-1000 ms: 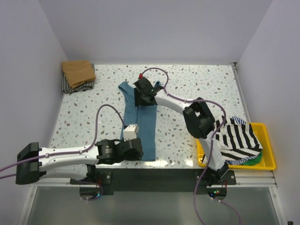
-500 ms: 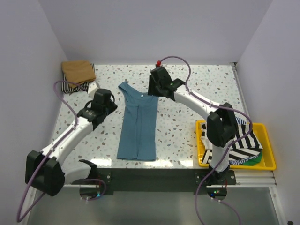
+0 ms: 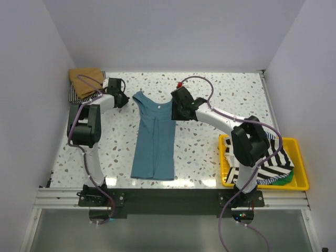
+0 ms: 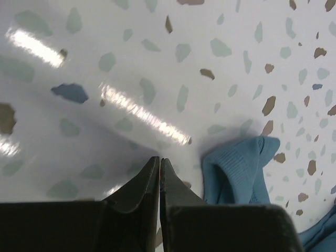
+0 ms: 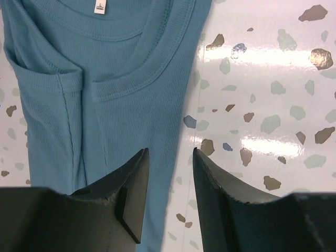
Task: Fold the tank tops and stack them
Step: Fold the tank top
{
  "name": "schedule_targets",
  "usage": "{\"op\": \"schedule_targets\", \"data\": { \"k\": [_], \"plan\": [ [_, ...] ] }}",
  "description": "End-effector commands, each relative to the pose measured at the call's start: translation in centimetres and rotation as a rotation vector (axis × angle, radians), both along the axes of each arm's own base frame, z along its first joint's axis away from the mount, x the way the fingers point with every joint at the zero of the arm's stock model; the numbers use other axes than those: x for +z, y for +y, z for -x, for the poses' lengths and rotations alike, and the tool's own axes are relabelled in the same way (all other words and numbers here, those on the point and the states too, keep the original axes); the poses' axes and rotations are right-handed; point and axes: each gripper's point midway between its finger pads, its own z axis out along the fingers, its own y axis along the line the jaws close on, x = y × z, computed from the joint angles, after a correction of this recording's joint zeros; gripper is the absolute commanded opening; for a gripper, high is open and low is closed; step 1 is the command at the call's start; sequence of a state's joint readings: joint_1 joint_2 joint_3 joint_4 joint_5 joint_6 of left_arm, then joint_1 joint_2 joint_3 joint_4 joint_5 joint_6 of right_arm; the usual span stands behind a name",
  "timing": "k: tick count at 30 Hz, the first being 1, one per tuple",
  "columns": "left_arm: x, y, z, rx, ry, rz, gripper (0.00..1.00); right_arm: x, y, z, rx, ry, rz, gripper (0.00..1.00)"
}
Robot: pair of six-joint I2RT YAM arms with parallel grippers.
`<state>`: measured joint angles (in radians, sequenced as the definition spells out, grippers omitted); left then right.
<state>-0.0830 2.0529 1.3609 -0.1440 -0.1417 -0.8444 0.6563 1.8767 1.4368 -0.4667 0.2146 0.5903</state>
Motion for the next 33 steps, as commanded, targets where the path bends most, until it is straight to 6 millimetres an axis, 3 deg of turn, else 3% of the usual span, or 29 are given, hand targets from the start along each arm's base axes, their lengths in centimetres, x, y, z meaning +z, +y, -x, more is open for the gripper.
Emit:
{"op": "schedule_targets", "data": {
  "k": [1,6,10,20,25,29,30,33],
  "plan": [
    [1.9,-0.5,-4.6,-0.049,-0.104,0.011,0.09,3.2,0.9,-0.2,0.012,-0.072,-0.089,0.42],
    [0.8,-1.3,-6.9,-0.084,-0.123,0.036,0.1,3.0,0.8,0.0,0.016,-0.074,-0.086,0.42],
    [2.8,-3.0,-8.5,-0.146,-0.22,0.082,0.1,3.0,1.1,-0.2,0.019,-0.081,-0.093,0.42],
    [5.4,-7.0,-9.2,-0.253,-0.291,0.145,0.09,2.5,1.5,-1.2,0.016,-0.078,-0.074,0.42],
    [6.0,-8.0,-9.7,-0.271,-0.302,0.156,0.09,2.3,1.8,-1.6,0.015,-0.072,-0.074,0.42],
    [6.6,-7.1,-9.5,-0.24,-0.291,0.126,0.09,3.2,2.8,-2.1,0.051,-0.104,-0.092,0.45],
    [7.4,-5.9,-9.4,-0.191,-0.3,0.086,0.11,3.5,3.5,-2.0,0.078,-0.116,-0.091,0.47],
    [6.6,-1.5,-7.6,-0.042,-0.196,-0.006,0.1,4.4,5.3,-2.7,0.141,-0.167,-0.038,0.49]
  ]
}}
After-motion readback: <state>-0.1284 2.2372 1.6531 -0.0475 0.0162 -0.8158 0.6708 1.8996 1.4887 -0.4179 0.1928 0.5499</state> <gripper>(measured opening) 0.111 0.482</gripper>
